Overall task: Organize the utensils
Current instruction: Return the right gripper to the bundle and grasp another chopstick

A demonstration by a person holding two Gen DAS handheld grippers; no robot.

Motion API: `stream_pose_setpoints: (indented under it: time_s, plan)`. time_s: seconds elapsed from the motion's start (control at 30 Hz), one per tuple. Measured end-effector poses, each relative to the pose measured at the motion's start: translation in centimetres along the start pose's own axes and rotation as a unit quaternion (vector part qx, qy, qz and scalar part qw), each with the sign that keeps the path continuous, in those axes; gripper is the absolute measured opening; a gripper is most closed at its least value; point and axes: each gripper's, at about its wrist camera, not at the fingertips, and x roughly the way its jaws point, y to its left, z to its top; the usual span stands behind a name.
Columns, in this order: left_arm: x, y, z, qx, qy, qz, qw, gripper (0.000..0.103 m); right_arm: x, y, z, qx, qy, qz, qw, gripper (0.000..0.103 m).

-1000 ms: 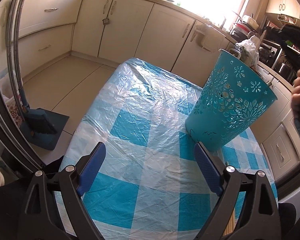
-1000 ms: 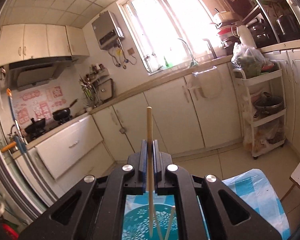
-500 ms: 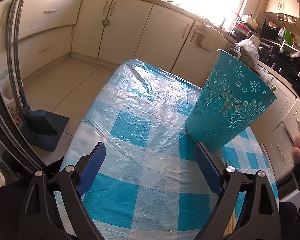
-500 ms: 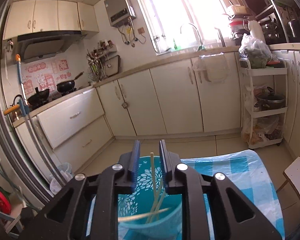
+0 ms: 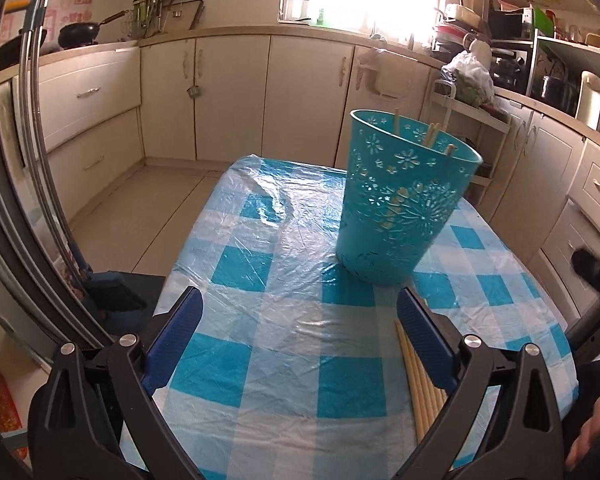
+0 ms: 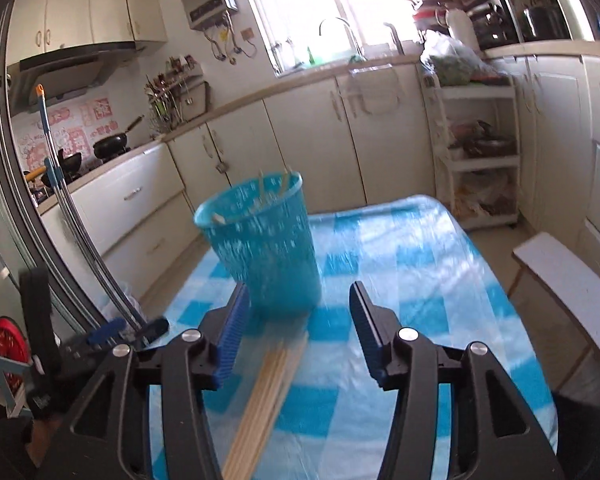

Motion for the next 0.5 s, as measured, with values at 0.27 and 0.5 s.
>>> stream_pose_setpoints:
  time_s: [0.27, 0.5]
  plan:
    - [-2.5, -0.2, -0.5, 0.01, -0.001, 0.012, 0.9999, 0.095, 1.9, 0.3, -2.9, -0.016, 0.068, -0.018, 0.997, 0.051]
    - [-3.2, 0.7, -1.2, 0.006, 0.016, 0.015, 0.9997, 0.095, 5.4, -0.1, -4.6, -0.013, 0.124, -0.03, 0.992, 0.031]
